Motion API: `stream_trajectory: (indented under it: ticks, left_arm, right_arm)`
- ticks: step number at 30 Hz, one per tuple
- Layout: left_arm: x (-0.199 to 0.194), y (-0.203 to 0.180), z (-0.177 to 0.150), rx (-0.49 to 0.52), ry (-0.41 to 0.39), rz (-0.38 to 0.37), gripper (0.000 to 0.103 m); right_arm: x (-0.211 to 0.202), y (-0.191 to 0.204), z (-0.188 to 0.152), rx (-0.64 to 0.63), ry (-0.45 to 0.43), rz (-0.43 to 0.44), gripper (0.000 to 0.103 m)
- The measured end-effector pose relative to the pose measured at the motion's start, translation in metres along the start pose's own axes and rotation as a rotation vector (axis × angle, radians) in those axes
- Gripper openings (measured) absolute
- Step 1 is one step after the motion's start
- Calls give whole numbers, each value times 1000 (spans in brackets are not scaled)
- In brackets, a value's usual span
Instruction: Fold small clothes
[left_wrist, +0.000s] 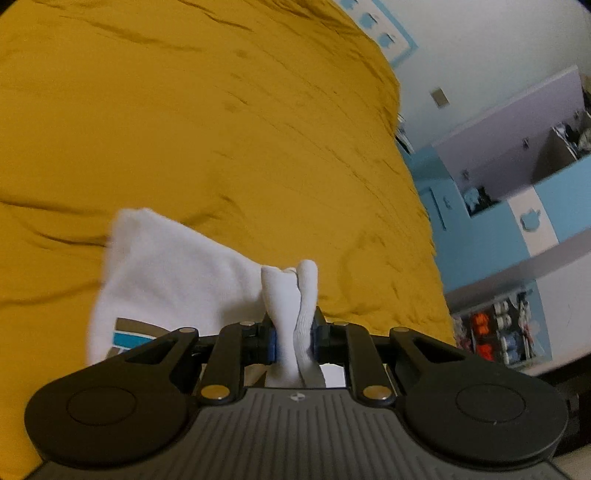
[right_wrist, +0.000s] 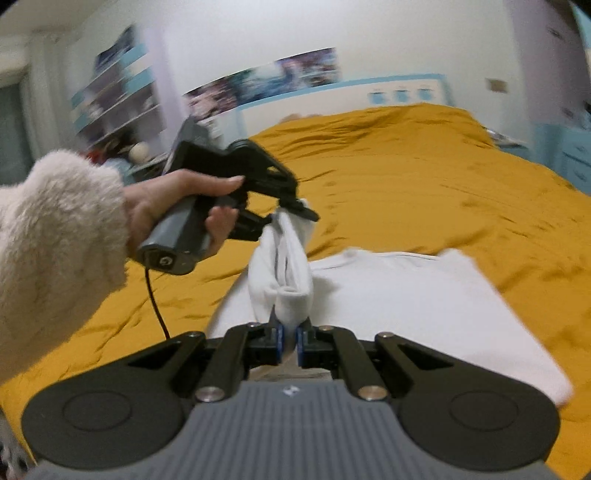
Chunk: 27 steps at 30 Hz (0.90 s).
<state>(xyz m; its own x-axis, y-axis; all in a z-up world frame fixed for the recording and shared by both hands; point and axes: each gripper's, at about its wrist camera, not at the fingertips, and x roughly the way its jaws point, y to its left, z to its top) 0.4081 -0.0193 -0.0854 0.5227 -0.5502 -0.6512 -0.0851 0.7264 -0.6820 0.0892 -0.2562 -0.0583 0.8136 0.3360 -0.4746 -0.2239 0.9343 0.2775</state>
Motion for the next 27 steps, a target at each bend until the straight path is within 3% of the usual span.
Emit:
stream_trajectory:
  ticks: [4,10,18,27]
  left_arm:
    - [36,-35,-8,55,36,-11,18]
    - [87,-69,-28,124,101,48,18]
    - [114,-88,-50,171,135,109,18]
    - [124,-102,-61,218,144,140,18]
  right_arm:
    - [-11,-46,4,88,-43,-83,0]
    - [-14,-106,-10,236,-30,-145,0]
    - [-11,-139,-31,395,-5,-139,0]
    - [-20,-151,-42,476,-21,-128,0]
